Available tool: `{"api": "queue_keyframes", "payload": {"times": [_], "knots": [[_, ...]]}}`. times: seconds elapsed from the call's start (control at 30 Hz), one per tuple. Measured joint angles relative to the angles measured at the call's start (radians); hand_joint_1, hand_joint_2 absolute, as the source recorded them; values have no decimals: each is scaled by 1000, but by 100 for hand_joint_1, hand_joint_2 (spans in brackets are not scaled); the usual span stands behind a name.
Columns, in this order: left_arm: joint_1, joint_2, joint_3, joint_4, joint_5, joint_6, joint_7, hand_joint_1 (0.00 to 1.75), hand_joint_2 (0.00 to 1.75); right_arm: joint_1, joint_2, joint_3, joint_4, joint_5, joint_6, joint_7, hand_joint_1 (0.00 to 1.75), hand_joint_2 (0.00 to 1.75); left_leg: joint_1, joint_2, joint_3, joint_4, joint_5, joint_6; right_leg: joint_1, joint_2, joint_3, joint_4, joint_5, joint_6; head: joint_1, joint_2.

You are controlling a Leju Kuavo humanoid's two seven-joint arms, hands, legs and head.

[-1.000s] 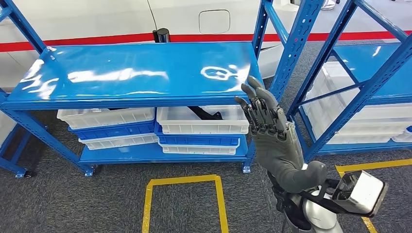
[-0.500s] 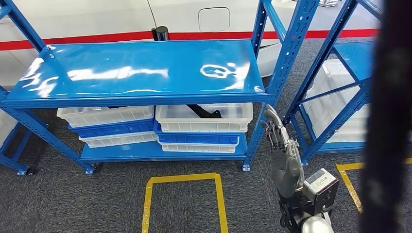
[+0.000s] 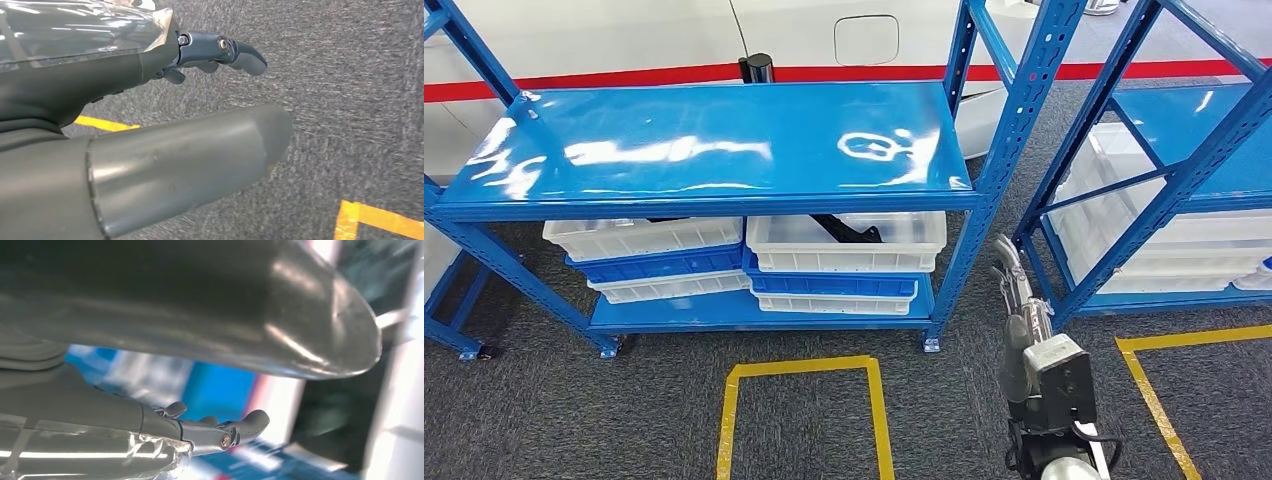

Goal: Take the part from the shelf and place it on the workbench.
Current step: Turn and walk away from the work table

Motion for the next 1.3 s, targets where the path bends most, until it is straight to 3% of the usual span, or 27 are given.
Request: {"api": "queue_keyframes", "payload": {"times": [0.13, 0.3, 0.43, 0.47, 0.6, 0.77, 1.13, 1.17, 1.27, 1.3], "knots": [[1, -15, 26, -29, -44, -25, 12, 0, 0, 10, 9, -43, 161, 45, -55, 59, 0, 0, 0, 0, 0, 0, 0, 0, 0, 0, 0, 0, 0, 0, 0, 0], [-2, -29, 74, -51, -105, -34, 8, 0, 0, -58, 37, -136, 583, 49, -53, 72, 0, 0, 0, 0, -1, 0, 0, 0, 0, 0, 0, 0, 1, 2, 0, 0], [-15, -19, 107, -27, -146, -8, -22, 0, 175, -134, 52, -179, 985, 53, 43, 113, 0, 0, 0, -4, -2, 1, 0, 0, 0, -4, -1, 0, 1, 2, 0, 0], [-18, -14, 112, -15, -154, 0, -27, 0, 175, -142, 55, -180, 1055, 64, 75, 139, 0, 0, 0, -5, -2, 1, 0, 0, 0, -4, -1, 0, 1, 2, 0, 0], [-35, 15, 125, 50, -176, 37, -46, 0, 175, -152, 72, -170, 1248, 124, 153, 249, 0, 175, 0, -5, -4, 1, 0, 0, 0, -5, -2, 0, 1, 2, 0, 0], [-57, 41, 127, 117, -193, 61, -51, 0, 175, -164, 90, -153, 1362, 151, 170, 318, 0, 175, 0, -5, -5, 0, 0, 0, 0, -4, -4, 0, 1, 2, 0, 0], [-78, 73, 110, 189, -183, 60, -40, 0, 175, -181, 115, -129, 1426, 161, 215, 349, 0, 175, -1, -5, -5, 1, 0, 0, 0, -4, -4, 0, 1, 2, 0, 0], [-77, 76, 96, 191, -165, 56, -33, 0, 131, -181, 116, -129, 1426, 157, 217, 349, 0, 175, -1, -5, -6, 1, 0, 0, 0, -4, -4, 0, 1, 2, 0, 0], [-73, 87, 44, 192, -94, 47, -9, 0, 0, -178, 120, -129, 1426, 139, 220, 341, 0, 44, -1, -5, -6, 1, 0, 0, 0, -4, -4, 0, 1, 2, 0, 0], [-71, 90, 24, 192, -69, 44, -1, 0, 0, -177, 121, -129, 1426, 133, 222, 337, 0, 0, -1, -5, -6, 1, 0, 0, 0, -4, -4, 0, 1, 2, 0, 0]]}}
